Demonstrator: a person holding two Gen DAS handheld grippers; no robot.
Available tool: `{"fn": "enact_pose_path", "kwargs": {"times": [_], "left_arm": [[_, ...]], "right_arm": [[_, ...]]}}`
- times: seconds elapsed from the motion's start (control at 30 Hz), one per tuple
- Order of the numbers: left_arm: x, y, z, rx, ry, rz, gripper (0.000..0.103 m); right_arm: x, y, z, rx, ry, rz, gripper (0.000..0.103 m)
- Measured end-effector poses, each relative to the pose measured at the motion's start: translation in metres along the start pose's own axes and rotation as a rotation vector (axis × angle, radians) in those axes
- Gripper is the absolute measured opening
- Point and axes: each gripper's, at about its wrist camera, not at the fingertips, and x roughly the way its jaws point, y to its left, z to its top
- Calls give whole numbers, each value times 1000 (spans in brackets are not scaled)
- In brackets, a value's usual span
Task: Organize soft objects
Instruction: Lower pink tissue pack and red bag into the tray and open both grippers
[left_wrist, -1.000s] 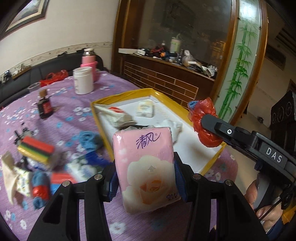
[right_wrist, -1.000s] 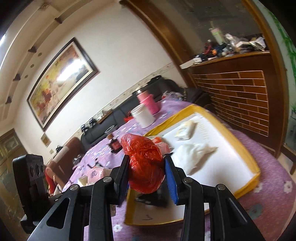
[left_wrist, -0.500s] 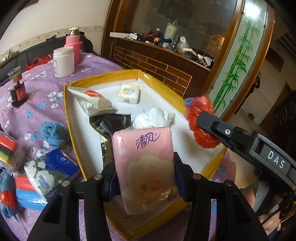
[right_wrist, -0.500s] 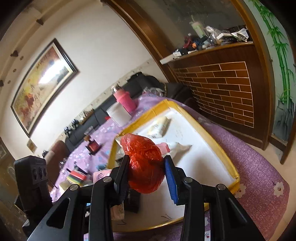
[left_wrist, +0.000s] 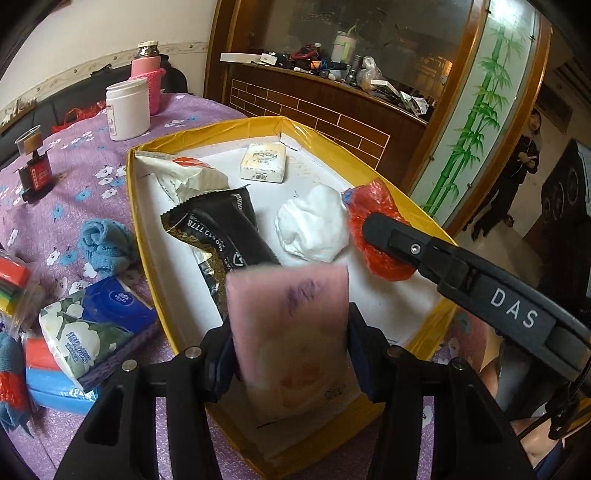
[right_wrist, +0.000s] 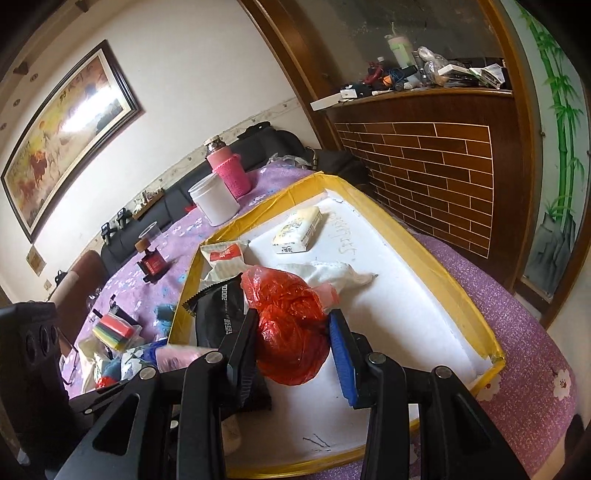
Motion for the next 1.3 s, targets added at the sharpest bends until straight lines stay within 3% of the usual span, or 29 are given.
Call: {"fn": "enact_pose_path", "kwargs": {"times": [0.63,1.03,1.3], "left_arm": [[-10,-4,1,16,-42,-10,63],[-36,-27,-4,126,-197,11,74],[-50,-21,0,89,-265,33,81]], "right_arm": [[-15,-3,3,30,-31,25,52],[-36,-5,8,42,-84,16,52],[-59,-2,11,38,-124,8,52]]}}
